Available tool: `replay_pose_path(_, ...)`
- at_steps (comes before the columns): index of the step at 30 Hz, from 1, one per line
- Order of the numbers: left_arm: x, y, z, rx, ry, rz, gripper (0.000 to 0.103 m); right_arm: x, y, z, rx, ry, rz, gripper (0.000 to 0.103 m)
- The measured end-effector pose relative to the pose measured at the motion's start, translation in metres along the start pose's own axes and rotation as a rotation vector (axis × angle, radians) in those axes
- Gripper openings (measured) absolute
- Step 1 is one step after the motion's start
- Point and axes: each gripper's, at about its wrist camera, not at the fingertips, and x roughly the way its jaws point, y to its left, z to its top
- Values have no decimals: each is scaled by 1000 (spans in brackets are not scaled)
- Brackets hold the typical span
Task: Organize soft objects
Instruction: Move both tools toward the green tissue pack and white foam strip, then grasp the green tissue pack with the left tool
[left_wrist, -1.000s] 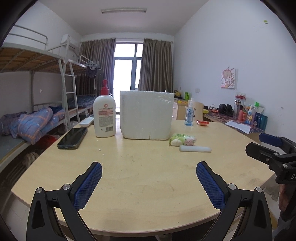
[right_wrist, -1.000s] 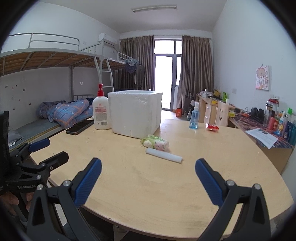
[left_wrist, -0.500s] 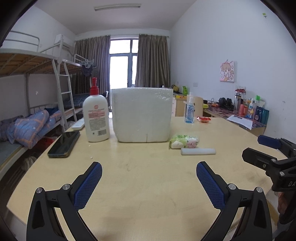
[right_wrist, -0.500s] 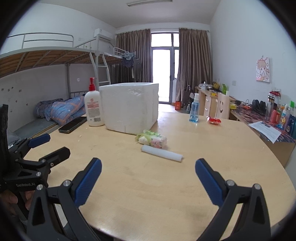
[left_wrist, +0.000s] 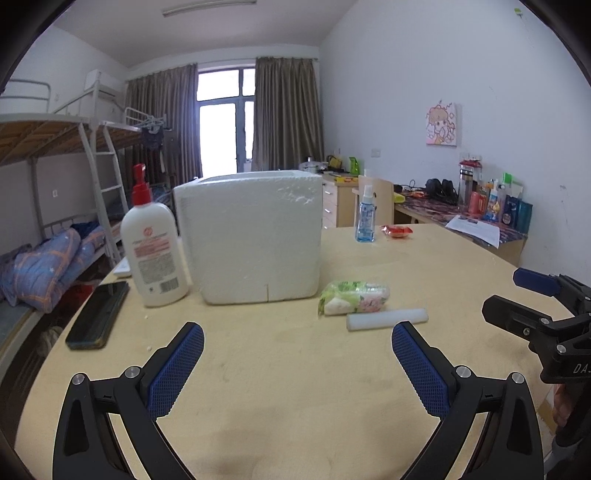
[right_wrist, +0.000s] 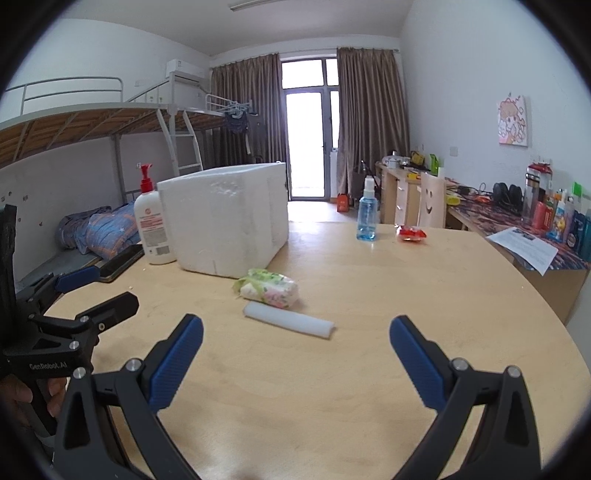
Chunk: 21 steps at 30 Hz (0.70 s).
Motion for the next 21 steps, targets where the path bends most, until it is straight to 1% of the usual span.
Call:
replay_pose_path(3,11,-7,10,19,20,-32,102,3,-6,5,5,2,-2,102)
replay_pose_path(6,21,-13,17,28,30,-46,102,8,-13,9,19,12,-10,102)
replay_pose_path(15,65,-33,36,47,115,-108,102,20,-35,10,57,36,-23,102)
replay_pose_path(18,80,-39,40,53,144,-111,102,23,-44,10,77,50,-25,102)
replay_pose_path(21,98,-45,43,57,182,-95,102,27,-51,8,93,64,-18,102)
